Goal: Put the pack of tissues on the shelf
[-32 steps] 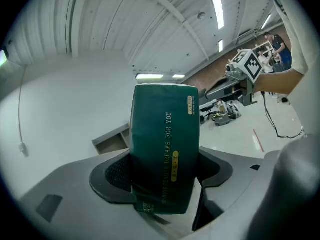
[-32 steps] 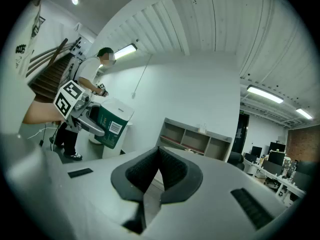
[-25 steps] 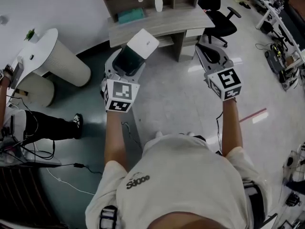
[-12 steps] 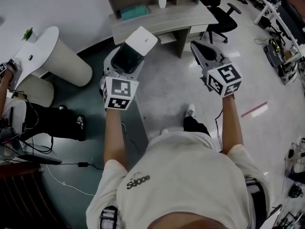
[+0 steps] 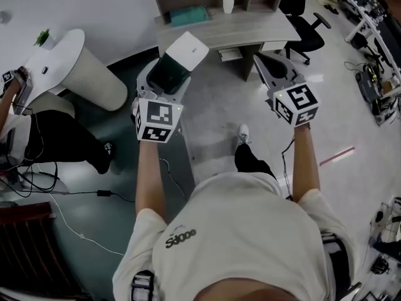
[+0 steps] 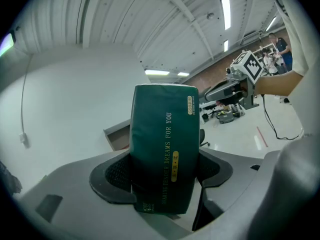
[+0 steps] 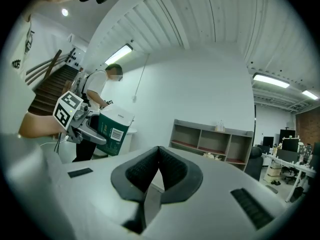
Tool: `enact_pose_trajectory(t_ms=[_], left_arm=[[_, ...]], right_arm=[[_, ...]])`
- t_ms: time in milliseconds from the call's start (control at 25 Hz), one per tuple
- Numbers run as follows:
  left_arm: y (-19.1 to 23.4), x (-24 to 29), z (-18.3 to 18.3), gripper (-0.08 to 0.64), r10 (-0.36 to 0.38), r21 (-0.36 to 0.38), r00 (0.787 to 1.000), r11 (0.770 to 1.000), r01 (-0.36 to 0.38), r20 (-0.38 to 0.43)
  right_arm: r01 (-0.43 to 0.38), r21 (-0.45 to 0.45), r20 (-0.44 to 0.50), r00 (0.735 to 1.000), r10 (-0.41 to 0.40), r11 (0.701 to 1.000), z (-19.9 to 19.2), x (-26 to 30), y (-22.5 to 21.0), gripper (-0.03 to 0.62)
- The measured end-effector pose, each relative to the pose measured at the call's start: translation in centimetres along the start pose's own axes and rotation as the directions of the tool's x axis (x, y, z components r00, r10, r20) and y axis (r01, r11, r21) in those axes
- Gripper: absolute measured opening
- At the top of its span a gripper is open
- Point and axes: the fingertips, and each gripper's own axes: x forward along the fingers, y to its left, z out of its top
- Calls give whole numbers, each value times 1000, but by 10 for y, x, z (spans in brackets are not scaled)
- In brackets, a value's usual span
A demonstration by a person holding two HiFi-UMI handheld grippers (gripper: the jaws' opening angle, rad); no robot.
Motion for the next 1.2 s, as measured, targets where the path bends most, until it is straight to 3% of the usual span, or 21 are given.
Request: enact_pose_trajectory(t_ms=[200,440,800,1200], left_arm=[[17,47,-4,359,22,-3,999,1000,-23,-26],[43,129,2,359,56,4,996,998,-55,-64],[80,251,41,359,101,3,990,995,-102,-99],[93,354,57,360,101,25,987,995,-98,-125]], right_arm=[[-19,-3,8,1000,19,1000,-14,36,-36,3],[-20,19,46,999,19,1000,-30,94,-118,3],[-58,63,83,995,53,996,-35,173,-240,3],[-81,78,41,996,78,994,-76,228,-325,3]])
